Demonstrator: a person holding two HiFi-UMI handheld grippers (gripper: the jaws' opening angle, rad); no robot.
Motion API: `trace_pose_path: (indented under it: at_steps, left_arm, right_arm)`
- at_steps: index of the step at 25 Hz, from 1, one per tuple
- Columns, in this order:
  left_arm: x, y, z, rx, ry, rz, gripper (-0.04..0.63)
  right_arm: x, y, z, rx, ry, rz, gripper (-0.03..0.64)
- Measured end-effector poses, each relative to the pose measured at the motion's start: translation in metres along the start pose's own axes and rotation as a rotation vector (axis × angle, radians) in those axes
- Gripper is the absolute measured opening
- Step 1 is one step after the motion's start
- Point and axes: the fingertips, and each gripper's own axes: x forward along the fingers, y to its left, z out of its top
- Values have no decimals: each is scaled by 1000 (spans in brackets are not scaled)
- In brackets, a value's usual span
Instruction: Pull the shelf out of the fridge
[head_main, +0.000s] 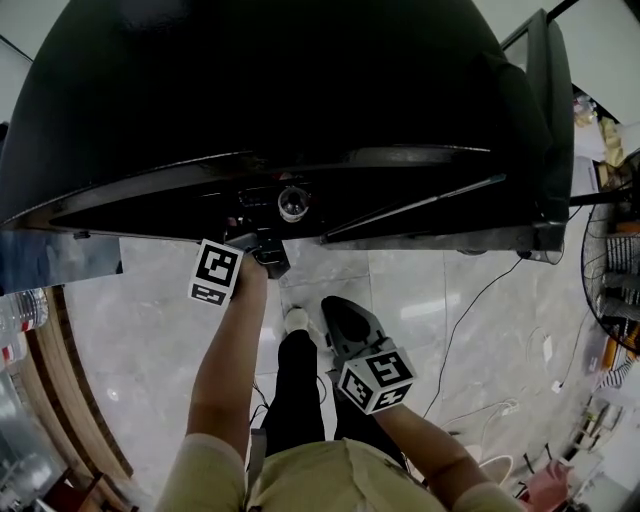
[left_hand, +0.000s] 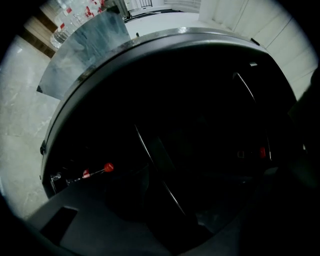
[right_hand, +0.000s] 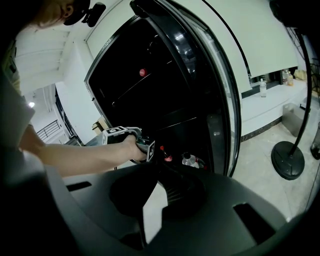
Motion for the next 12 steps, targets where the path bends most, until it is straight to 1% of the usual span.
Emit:
trace_pose_path:
  at_steps: [6, 9, 12]
  left_arm:
    - [16, 13, 10, -8, -18, 38, 176]
    - [22, 18, 11, 7, 2, 51, 171]
    - [25, 20, 9, 24, 32, 42, 158]
  right_arm:
    - [3, 1, -1, 1, 9, 3, 20]
    - [5, 1, 0, 3, 6, 2, 20]
    - [5, 0, 0, 6, 5, -2, 20]
